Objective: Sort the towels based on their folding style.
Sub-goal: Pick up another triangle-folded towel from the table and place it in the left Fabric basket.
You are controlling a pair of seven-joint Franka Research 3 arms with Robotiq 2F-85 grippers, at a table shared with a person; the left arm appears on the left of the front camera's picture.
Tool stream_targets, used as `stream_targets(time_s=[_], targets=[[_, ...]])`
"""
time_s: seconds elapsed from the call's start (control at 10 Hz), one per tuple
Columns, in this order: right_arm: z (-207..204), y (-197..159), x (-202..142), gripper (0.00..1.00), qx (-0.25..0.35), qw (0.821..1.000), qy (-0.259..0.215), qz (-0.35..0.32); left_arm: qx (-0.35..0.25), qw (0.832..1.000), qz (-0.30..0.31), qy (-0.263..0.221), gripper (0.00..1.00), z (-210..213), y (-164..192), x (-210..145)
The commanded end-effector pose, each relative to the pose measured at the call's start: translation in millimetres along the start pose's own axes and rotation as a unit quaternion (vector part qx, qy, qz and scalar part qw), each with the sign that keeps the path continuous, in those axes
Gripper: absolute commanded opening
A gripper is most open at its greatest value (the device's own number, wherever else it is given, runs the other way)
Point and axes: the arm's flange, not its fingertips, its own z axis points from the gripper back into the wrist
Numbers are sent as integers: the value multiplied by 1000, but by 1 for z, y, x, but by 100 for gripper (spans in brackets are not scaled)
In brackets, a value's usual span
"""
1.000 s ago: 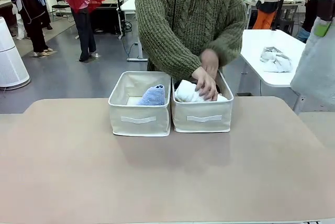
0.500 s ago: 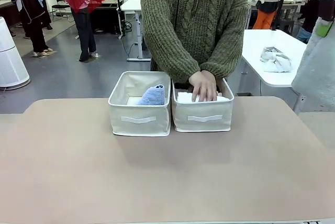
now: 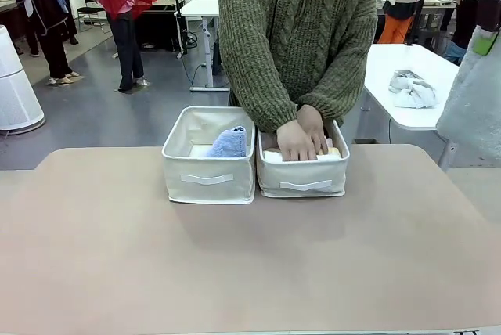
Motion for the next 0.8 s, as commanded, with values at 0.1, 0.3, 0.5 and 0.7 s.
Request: stream_targets(time_s=[0.1, 0.3, 0.5, 0.7], targets=[[1, 1, -1, 16, -1, 1000, -1, 0, 2, 1000, -9, -3, 100, 1, -1, 0], [1, 1, -1, 16, -1, 1000, -1, 0, 2, 1000, -9, -3, 100, 1, -1, 0], [2, 12, 12, 16, -9, 1000, -3, 25, 2, 1000, -9, -3, 100, 1, -1, 0], [22, 46, 47, 16, 14, 996, -32, 86, 2, 1000, -9, -3, 100, 1, -1, 0]])
